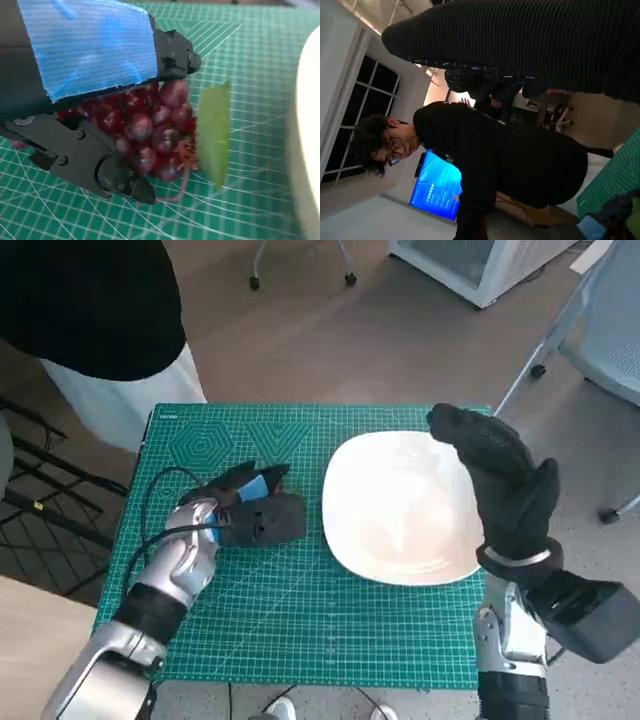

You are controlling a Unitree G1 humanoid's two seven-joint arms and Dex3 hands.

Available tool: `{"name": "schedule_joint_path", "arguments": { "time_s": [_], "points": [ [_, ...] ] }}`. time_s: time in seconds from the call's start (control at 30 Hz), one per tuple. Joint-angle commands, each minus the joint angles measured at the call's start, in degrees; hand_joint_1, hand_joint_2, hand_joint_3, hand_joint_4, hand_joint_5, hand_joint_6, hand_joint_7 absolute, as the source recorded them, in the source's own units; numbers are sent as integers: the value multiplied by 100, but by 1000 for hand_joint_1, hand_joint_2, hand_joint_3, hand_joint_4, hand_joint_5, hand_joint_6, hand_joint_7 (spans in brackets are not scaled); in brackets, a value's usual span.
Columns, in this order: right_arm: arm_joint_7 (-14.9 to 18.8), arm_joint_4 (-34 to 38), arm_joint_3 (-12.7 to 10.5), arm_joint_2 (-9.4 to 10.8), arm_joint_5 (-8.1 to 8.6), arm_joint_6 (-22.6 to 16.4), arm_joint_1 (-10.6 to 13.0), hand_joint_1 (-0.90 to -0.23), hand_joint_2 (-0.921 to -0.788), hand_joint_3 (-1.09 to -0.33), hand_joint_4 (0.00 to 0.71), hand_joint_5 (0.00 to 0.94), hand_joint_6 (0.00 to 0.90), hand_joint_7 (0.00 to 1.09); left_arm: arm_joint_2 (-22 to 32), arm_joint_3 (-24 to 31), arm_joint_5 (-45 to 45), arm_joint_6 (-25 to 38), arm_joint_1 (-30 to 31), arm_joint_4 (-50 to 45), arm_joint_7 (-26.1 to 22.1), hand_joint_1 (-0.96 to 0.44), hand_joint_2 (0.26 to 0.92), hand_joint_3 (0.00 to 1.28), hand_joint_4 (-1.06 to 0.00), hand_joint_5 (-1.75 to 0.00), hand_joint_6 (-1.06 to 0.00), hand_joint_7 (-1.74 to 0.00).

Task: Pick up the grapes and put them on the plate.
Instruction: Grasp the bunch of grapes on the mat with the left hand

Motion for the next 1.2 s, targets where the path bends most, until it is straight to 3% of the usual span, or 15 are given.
{"name": "schedule_joint_path", "arguments": {
  "time_s": [0.03,0.87,1.2],
  "points": [
    [-24,38,-25,47,49,18,136,-413,-921,-561,302,7,0,582,-83,-112,52,-32,-83,368,26,-124,732,2,-56,-7,-277,-19],
    [-49,11,-16,41,7,100,149,-411,-921,-562,301,5,0,584,-232,-123,-34,-161,-346,1222,217,-115,739,3,-106,-8,-327,-13],
    [-13,14,-17,34,34,117,138,-409,-921,-563,301,5,3,587,-244,-129,-30,-218,-377,1305,298,-100,752,7,-183,-22,-390,-28]
  ]
}}
